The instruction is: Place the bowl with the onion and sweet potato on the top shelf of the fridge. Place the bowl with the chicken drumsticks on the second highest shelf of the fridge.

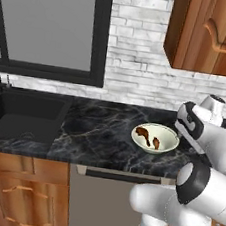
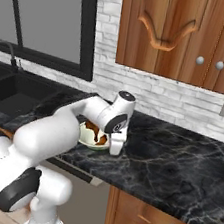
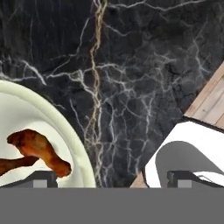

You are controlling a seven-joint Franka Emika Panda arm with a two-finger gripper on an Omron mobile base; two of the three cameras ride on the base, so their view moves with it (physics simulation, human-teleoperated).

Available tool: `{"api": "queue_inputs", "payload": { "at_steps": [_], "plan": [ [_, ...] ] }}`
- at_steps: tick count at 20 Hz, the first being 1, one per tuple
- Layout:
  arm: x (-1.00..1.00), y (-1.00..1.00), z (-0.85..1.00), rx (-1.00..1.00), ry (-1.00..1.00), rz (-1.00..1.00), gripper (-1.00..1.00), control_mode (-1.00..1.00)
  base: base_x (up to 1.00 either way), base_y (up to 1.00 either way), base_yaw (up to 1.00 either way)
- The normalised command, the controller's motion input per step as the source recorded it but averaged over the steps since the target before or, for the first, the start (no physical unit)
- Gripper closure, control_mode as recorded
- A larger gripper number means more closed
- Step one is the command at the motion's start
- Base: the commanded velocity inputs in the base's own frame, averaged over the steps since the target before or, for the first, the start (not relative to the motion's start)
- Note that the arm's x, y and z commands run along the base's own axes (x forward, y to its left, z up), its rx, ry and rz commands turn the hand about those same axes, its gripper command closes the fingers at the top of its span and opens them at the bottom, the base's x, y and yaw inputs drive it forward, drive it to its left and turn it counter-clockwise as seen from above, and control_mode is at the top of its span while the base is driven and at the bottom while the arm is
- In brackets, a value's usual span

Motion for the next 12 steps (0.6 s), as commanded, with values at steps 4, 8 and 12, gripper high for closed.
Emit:
{"api": "queue_inputs", "payload": {
  "at_steps": [4, 8, 12],
  "plan": [
    [0.35, 0.04, -0.47, 0.00, 0.04, 0.03, -1.00, -1.00, 0.00, 0.00, 0.00],
    [0.46, 0.08, -0.45, 0.00, 0.02, 0.06, -1.00, -1.00, 0.00, 0.00, 0.00],
    [0.47, 0.00, -0.38, 0.00, 0.02, 0.10, -1.00, -1.00, 0.00, 0.00, 0.00]
  ]
}}
